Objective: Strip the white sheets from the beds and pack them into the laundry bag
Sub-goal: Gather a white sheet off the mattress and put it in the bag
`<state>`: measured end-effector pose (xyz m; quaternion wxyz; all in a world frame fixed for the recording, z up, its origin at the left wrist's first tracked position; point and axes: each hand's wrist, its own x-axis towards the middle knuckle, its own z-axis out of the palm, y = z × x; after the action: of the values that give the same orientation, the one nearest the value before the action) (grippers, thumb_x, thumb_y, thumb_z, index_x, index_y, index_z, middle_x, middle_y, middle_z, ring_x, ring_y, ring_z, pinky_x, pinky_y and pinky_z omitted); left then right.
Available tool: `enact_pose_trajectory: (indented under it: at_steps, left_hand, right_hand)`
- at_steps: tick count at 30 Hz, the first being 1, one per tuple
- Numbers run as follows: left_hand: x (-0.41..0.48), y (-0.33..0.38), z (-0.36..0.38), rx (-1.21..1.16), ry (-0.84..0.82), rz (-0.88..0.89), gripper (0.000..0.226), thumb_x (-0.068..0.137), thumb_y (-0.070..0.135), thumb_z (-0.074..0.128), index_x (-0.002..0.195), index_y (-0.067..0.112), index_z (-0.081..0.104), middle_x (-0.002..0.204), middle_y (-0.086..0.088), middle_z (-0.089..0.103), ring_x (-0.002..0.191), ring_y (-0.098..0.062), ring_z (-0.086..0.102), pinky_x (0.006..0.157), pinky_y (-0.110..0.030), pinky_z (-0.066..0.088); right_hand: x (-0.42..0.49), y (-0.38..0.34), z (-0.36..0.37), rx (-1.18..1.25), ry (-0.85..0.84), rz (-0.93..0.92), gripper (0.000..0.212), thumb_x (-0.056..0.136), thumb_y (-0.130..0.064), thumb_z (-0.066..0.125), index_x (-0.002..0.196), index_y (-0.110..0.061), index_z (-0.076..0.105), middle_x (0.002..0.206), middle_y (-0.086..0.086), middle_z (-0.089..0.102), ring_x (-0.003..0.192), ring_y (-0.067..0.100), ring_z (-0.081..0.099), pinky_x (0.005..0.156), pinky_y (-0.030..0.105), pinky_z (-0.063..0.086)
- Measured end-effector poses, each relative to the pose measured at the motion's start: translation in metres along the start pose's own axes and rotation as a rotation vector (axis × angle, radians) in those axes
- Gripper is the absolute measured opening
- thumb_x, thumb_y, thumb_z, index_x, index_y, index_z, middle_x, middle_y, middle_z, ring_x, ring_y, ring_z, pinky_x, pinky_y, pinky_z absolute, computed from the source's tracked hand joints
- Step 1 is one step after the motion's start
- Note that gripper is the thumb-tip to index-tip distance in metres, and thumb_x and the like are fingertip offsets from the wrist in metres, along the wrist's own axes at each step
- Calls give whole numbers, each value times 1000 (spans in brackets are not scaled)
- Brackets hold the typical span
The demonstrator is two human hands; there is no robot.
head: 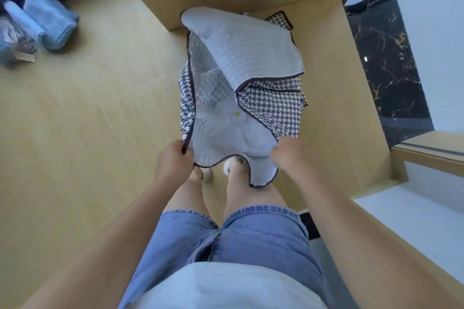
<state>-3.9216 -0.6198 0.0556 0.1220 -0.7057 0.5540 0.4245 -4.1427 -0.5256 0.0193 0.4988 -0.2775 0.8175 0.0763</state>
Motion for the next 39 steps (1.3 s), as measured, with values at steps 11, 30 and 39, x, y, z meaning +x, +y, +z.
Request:
enact_pose_trajectory:
  at_steps: [11, 30, 39]
  left_hand:
    - [-19, -46, -20, -261, -119, -118, 35, 93, 20, 51, 127, 11, 53, 113, -12, 65, 93, -28, 65, 72, -34, 47]
    - [-201, -428, -121, -845, 375, -417, 30, 95, 29, 52, 121, 17, 58, 109, -5, 65, 99, -25, 61, 83, -32, 46]
    - [-227, -522, -148, -1106, 528, -587, 28, 96, 36, 51, 121, 25, 55, 112, 6, 59, 82, -13, 62, 62, -25, 42]
  right_hand:
    - [-72, -104, 34, -135, 52, -504, 21, 92, -16, 44, 72, -10, 45, 73, 6, 47, 69, 23, 44, 57, 33, 32]
    - [-287, -301, 342, -965, -208, -1292, 24, 96, -23, 45, 109, -8, 58, 108, 6, 59, 103, 25, 51, 69, 28, 31]
    - [-329, -396, 431, -1145, -282, -1476, 23, 95, -21, 47, 110, -9, 60, 110, 4, 61, 101, 23, 54, 70, 26, 34]
